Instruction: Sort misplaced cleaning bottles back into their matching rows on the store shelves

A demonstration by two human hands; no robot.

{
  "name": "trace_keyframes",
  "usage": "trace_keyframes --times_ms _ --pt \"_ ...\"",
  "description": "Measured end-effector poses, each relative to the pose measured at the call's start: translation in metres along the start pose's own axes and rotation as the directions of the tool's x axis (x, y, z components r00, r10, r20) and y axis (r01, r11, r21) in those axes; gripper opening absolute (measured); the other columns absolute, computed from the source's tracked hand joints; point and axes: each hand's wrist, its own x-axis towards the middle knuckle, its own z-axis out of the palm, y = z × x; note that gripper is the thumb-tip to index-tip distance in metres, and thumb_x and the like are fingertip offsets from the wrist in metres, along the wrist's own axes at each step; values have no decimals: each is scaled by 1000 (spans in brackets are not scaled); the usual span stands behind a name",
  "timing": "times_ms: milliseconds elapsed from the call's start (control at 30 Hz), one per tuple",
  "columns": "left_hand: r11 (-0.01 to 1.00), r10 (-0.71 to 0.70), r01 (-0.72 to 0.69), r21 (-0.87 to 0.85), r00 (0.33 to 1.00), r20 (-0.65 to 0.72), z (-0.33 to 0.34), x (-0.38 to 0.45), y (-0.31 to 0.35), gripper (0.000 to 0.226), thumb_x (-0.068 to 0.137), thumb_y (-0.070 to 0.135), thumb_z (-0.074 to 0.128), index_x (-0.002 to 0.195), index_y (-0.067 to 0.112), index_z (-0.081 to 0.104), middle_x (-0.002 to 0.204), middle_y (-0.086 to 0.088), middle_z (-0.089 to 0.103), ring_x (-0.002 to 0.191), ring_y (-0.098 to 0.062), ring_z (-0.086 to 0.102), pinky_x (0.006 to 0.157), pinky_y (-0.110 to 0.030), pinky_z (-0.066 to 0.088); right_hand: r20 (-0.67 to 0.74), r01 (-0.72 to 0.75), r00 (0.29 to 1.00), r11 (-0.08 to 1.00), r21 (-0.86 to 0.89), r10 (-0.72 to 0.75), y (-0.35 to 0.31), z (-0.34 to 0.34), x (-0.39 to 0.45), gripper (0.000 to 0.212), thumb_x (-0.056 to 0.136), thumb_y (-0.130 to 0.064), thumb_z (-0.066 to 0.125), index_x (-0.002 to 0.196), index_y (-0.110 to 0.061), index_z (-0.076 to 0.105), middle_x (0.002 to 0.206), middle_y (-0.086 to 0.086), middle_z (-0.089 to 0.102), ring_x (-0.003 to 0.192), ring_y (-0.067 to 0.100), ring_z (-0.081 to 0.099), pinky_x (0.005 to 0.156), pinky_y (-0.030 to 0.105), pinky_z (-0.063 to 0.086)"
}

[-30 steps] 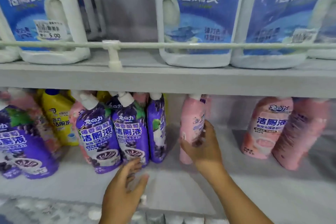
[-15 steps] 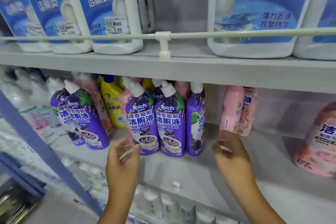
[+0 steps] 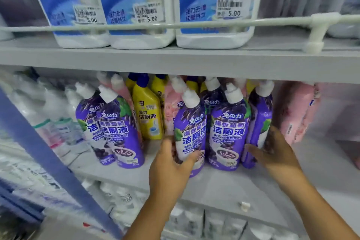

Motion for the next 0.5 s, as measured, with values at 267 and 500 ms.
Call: trace_keyframes --times_ms 267,500 --pt "975 -87 148 166 941 -326 -66 -21 -22 55 64 50 89 91 30 46 94 2 63 89 -34 66 68 -39 45 -160 -19 987 995 -99 3 -10 -2 -42 38 80 2 78 104 -22 63 90 -8 72 76 -10 63 62 5 48" --pt "973 -36 76 217 983 -182 -57 12 -31 36 81 35 79 94 30 46 94 4 62 81 -27 67 69 -45 55 -145 110 981 984 -138 -130 -30 -8 -79 48 74 10 80 94 -32 68 92 -18 72 78 5 68 68 7 51"
